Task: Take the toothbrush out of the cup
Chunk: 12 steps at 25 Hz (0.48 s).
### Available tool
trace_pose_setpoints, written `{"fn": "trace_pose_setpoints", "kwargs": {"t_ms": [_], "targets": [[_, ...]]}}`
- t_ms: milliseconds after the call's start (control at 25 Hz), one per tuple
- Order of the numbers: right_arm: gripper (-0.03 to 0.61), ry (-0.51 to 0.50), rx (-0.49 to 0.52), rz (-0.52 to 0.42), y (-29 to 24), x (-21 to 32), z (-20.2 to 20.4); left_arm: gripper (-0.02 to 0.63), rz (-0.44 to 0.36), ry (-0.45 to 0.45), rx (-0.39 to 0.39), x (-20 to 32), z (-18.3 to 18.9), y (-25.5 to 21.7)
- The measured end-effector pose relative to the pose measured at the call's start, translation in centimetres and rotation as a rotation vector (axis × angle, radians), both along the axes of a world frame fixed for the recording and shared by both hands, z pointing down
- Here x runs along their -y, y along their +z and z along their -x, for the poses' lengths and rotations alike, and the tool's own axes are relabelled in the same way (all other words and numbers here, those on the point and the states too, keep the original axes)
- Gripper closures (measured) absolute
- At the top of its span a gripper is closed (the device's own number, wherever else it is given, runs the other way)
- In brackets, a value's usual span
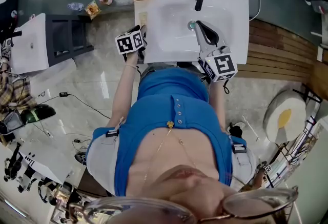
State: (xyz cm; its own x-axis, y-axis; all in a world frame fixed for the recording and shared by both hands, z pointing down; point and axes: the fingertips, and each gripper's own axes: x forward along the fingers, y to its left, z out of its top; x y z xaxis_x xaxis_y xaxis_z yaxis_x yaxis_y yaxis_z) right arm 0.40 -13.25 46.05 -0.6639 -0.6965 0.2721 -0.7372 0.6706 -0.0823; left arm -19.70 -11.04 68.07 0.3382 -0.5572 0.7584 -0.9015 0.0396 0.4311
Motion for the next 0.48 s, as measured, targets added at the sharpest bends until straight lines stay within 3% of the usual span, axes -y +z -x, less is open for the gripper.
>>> {"fn": "trace_pose_setpoints", "kwargs": {"t_ms": [200,480], "targets": [[0.577,-0.014,0.002,0.002,0.2,0.0,0.2,0.497,-0.036,0.008,0.039,0.1,0.2,-1.5],[0.577,-0.050,0.002,0.003,0.3,0.0,0.8,0.597,-0.098,0.052,0.039,0.0,-1.0,-3.9]]}}
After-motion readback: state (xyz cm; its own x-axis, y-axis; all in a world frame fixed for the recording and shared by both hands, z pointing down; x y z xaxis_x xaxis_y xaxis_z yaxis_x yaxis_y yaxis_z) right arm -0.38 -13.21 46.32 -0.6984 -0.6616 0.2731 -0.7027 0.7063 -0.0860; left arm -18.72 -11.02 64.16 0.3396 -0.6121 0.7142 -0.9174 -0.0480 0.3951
